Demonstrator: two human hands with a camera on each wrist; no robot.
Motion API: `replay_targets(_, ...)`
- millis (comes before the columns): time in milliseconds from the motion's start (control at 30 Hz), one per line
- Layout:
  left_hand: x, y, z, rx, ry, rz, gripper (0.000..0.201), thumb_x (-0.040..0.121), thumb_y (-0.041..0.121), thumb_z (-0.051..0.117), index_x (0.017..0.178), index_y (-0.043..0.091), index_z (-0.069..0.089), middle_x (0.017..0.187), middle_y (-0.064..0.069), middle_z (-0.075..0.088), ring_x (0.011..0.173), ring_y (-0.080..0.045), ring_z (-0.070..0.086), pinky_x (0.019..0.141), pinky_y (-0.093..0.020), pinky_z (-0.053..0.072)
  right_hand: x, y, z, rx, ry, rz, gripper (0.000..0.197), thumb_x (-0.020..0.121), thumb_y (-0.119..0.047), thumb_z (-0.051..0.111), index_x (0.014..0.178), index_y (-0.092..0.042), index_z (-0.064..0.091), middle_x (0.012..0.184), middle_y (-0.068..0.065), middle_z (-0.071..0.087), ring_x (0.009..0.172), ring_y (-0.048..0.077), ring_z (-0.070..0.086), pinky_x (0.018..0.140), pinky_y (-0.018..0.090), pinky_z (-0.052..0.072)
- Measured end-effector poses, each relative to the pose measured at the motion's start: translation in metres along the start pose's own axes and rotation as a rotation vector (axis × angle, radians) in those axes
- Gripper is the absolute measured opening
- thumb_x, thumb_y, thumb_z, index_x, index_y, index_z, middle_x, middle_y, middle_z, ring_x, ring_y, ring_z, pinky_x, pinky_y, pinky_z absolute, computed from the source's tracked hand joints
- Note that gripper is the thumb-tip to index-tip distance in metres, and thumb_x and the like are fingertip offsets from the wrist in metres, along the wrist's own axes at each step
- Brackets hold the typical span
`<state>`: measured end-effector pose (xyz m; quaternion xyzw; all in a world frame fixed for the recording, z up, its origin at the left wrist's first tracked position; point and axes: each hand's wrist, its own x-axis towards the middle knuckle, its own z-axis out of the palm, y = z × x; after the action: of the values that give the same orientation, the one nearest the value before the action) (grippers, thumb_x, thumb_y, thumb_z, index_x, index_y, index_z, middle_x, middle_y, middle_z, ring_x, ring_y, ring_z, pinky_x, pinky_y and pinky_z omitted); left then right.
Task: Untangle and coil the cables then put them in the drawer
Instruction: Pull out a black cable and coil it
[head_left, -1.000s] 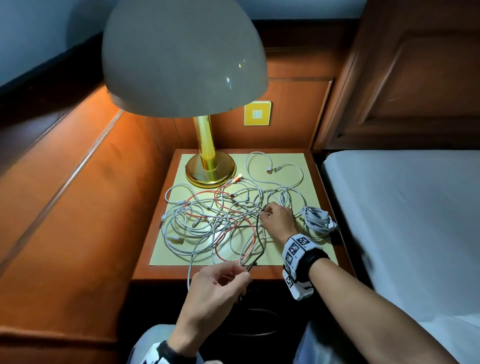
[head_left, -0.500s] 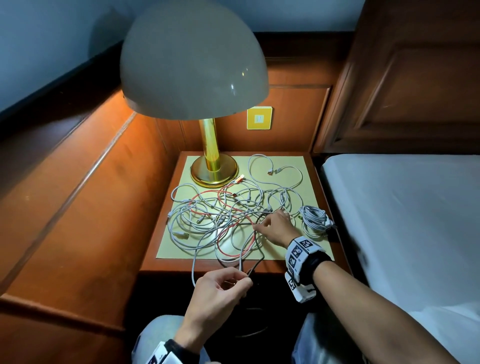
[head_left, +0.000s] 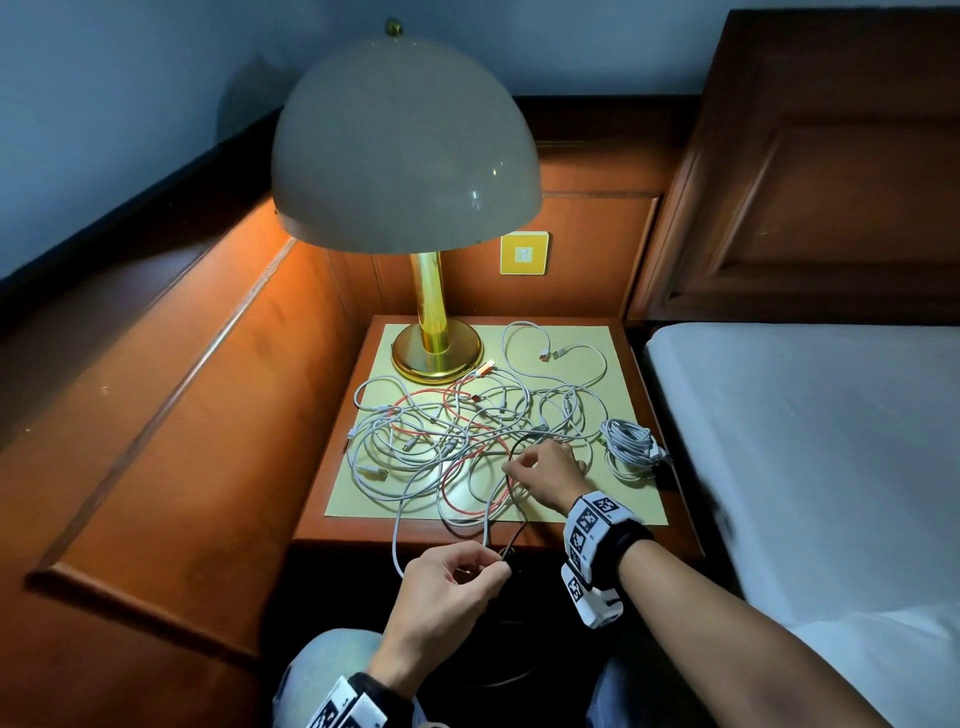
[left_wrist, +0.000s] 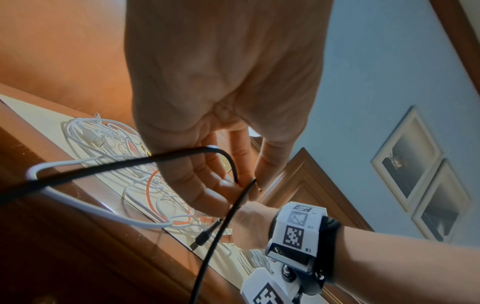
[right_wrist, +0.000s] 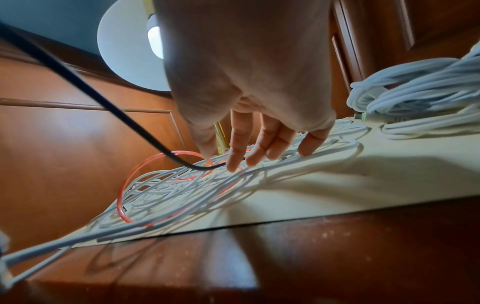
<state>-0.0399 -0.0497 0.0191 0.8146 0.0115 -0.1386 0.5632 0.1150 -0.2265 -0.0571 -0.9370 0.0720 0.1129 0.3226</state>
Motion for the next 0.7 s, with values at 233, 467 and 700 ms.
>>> replay_targets(233, 0.0031, -0.0014, 0.0005, -0.005, -0.005, 0.0, 0.011, 0.086, 0.025, 0.073, 0.077, 0.022, 0.078, 0.074, 0.005, 0.074, 0.069, -0.004, 0.064, 0.076, -0.037, 0.057, -0.0012, -0.0006, 0.0009, -0.036, -0.016, 0.017, 0.03, 0.088, -0.039, 0.063, 0.072, -0.017, 0.073, 0.098, 0.0, 0.071, 0.116, 0.027, 0.048, 0.087, 0.039, 0.029)
replay_targets(467, 0.0072, -0.0015, 0.0008, 0.011, -0.008, 0.005, 0.011, 0.087, 0.025, 0.071, 0.078, 0.02, 0.077, 0.073, 0.003, 0.074, 0.067, -0.006, 0.063, 0.075, -0.039, 0.057, -0.0003, 0.0001, 0.0014, -0.052, -0.025, 0.014, 0.04, 0.088, -0.055, 0.064, 0.065, -0.022, 0.067, 0.087, -0.003, 0.069, 0.108, 0.023, 0.052, 0.09, 0.04, 0.032)
replay_targets(700, 0.0083, -0.0007, 0.0005, -0.008, -0.02, -0.01, 0.013, 0.088, 0.025, 0.071, 0.077, 0.02, 0.077, 0.07, 0.003, 0.073, 0.065, -0.006, 0.062, 0.071, -0.031, 0.053, 0.0026, 0.0028, 0.0054, -0.05, -0.027, 0.011, 0.032, 0.088, -0.045, 0.064, 0.077, -0.017, 0.077, 0.097, -0.003, 0.07, 0.113, 0.023, 0.05, 0.09, 0.04, 0.029)
